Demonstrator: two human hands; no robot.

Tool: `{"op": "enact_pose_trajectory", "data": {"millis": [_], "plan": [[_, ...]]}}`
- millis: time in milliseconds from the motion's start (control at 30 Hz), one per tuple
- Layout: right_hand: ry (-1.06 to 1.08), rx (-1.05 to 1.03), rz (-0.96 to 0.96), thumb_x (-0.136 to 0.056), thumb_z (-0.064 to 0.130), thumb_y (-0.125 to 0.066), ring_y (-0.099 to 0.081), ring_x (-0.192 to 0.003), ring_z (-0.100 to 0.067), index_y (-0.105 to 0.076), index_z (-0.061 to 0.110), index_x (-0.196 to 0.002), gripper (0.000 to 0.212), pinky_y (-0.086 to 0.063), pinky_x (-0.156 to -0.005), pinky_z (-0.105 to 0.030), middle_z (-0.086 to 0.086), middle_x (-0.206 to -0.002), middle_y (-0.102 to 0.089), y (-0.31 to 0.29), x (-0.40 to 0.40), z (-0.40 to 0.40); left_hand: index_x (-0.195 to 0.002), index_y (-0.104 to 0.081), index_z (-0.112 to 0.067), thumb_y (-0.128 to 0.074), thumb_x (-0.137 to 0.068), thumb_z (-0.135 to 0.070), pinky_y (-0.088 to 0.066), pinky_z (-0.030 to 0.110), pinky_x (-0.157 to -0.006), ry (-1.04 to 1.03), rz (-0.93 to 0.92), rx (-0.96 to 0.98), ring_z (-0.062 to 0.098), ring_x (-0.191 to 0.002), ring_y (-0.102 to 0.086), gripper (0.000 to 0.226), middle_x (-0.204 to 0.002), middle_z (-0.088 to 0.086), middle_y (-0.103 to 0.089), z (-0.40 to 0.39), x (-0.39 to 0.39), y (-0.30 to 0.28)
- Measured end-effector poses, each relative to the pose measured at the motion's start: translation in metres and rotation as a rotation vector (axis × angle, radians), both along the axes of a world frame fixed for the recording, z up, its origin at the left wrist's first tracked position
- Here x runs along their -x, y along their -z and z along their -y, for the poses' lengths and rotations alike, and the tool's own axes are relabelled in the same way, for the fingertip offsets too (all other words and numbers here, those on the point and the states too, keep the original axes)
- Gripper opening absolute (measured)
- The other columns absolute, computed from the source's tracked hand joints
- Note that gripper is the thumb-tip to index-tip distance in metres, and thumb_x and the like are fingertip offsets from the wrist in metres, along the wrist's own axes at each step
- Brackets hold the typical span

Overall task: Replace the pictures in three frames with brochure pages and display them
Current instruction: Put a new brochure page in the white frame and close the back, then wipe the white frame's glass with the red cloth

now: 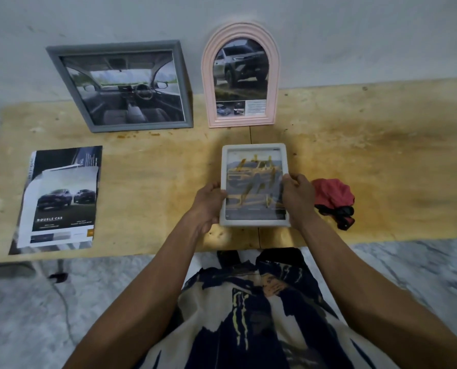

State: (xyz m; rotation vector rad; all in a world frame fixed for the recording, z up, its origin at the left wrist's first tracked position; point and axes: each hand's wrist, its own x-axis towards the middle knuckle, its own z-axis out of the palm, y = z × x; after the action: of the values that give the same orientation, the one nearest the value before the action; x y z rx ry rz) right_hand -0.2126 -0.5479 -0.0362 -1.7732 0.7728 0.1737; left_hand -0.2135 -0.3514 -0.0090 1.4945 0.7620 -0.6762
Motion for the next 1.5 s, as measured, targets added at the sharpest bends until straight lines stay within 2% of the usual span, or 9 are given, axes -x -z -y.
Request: {"op": "enact_pose_trajectory", "data": {"millis": [100,333,600,800,1000,1133,1233,1367,1500], "plan": [[-0.065,0.1,-0.04,-0.098,0.024,-0.047,-0.058,-0.079,-0.026,-0.064,0.006,-0.092,0.026,-0.039,-0.064,-0.034,-0.01,-0.086,-0.063,0.007,-0.002,0.005,-0.115,-0.061,-0.024,-0.053,-0.099,-0.012,-0.057,0.058,-0.08,0.027,0.007,-0.058,0.026,-0.081,-0.07,0.022,-0.095,0.006,-0.071,0.007,0.002,0.009],[-0.209,0.314,-0.105,-0.094,0.011,-0.046,-0.055,-0.078,-0.029,-0.065,0.003,-0.091,0.021,-0.034,-0.065,-0.03,-0.011,-0.084,-0.06,0.015,-0.009,0.016,-0.102,-0.074,-0.022,-0.063,-0.092,-0.011,-0.06,0.042,-0.085,0.165,0.051,-0.289,0.023,-0.092,-0.07,0.018,-0.101,0.0,-0.073,0.017,-0.005,0.037],[-0.26,0.38,-0.155,-0.095,0.01,-0.046,-0.054,-0.079,-0.026,-0.066,0.003,-0.105,0.023,-0.036,-0.068,-0.026,-0.015,-0.098,-0.067,0.009,-0.015,0.019,-0.123,-0.067,-0.013,-0.069,-0.089,-0.006,-0.043,0.022,-0.075,0.286,0.132,-0.467,0.019,-0.091,-0.06,0.035,-0.103,0.007,-0.07,0.027,-0.003,0.032],[-0.29,0.418,-0.182,-0.097,0.01,-0.046,-0.059,-0.108,-0.035,-0.061,0.003,-0.121,0.029,-0.037,-0.074,-0.026,-0.018,-0.12,-0.065,-0.002,-0.009,0.018,-0.124,-0.065,-0.01,-0.073,-0.085,-0.01,-0.042,0.025,-0.075,0.312,0.193,-0.467,0.027,-0.105,-0.064,0.039,-0.116,0.009,-0.07,0.027,0.003,0.037],[-0.383,0.543,-0.101,-0.092,0.009,-0.05,-0.061,-0.101,-0.037,-0.061,0.001,-0.117,0.028,-0.049,-0.073,-0.037,-0.02,-0.112,-0.065,-0.009,-0.004,0.021,-0.127,-0.063,-0.009,-0.07,-0.086,-0.011,-0.041,0.028,-0.075,0.315,0.272,-0.465,0.03,-0.105,-0.064,0.041,-0.117,0.011,-0.069,0.03,0.011,0.038],[-0.464,0.805,-0.072,-0.087,0.009,-0.055,-0.05,-0.115,-0.032,-0.059,0.011,-0.125,0.039,-0.047,-0.086,-0.043,-0.012,-0.125,-0.056,-0.015,-0.002,0.038,-0.124,-0.062,-0.006,-0.071,-0.086,-0.012,-0.042,0.029,-0.072,0.305,0.29,-0.459,0.022,-0.091,-0.06,0.04,-0.109,0.008,-0.066,0.035,0.015,0.035],[-0.507,0.939,-0.096,-0.092,0.021,-0.05,-0.04,-0.119,-0.033,-0.056,0.014,-0.118,0.028,-0.038,-0.092,-0.047,-0.009,-0.127,-0.052,-0.014,0.003,0.058,-0.121,-0.06,-0.005,-0.07,-0.087,-0.013,-0.043,0.028,-0.065,0.296,0.282,-0.482,0.023,-0.091,-0.063,0.036,-0.103,0.004,-0.063,0.038,0.017,0.039],[-0.669,0.909,-0.312,-0.091,0.04,-0.047,-0.021,-0.132,-0.036,-0.047,0.024,-0.125,0.038,-0.033,-0.097,-0.063,-0.003,-0.139,-0.035,-0.003,0.015,0.084,-0.122,-0.06,-0.003,-0.065,-0.091,-0.009,-0.049,0.029,-0.068,0.292,0.271,-0.521,0.024,-0.086,-0.063,0.031,-0.108,0.006,-0.066,0.039,0.022,0.041],[-0.752,0.793,-0.362,-0.096,0.054,-0.042,-0.001,-0.142,-0.044,-0.03,0.041,-0.144,0.052,-0.036,-0.099,-0.067,0.009,-0.161,-0.001,0.017,0.035,0.102,-0.106,-0.068,-0.005,-0.06,-0.09,-0.002,-0.059,0.043,-0.065,0.293,0.302,-0.559,0.029,-0.075,-0.068,0.018,-0.091,0.013,-0.072,0.038,0.028,0.049]]}}
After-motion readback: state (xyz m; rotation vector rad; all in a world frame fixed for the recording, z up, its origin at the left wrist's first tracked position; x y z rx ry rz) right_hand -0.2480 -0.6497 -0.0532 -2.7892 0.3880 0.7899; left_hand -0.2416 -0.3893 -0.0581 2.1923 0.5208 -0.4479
